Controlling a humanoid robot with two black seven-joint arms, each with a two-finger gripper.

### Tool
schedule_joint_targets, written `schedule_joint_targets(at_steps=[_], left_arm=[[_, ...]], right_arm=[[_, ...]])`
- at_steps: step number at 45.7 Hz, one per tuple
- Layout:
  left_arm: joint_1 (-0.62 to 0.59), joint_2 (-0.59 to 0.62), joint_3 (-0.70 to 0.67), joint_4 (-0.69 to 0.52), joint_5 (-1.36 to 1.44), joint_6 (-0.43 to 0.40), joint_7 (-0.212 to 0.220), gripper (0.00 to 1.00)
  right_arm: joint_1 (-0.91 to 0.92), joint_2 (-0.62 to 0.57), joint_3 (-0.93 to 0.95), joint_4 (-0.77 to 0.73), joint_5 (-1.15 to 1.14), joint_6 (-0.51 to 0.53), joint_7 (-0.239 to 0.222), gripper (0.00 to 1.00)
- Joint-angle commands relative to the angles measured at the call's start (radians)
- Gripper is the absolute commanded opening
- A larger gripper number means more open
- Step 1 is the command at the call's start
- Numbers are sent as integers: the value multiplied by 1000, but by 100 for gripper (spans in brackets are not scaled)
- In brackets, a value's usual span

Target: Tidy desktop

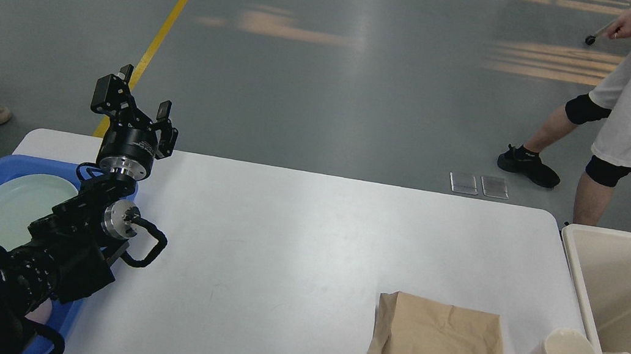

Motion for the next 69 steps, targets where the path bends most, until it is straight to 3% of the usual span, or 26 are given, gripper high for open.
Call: schedule_joint_targets(at_steps=[1, 12, 29, 39, 52, 69], left_arm=[[0, 0, 0, 0, 0, 0, 0, 96], [0, 0, 0, 0, 0, 0, 0, 96], [0, 0, 0, 0, 0, 0, 0, 96], [0, 0, 0, 0, 0, 0, 0, 96], [0, 0, 0, 0, 0, 0, 0, 96], [0, 0, 0, 0, 0, 0, 0, 96]], right_arm=[[0, -23, 1, 123, 7, 0, 0, 100], [0, -30, 11, 256, 11, 0, 1, 98], [-87, -4, 41, 241, 69, 0, 1, 98], [-310, -4, 78, 138, 100, -3, 1, 98], [-583, -8, 242, -21, 100, -168, 1, 99], [-663, -8, 279, -93, 135, -216, 3, 100]])
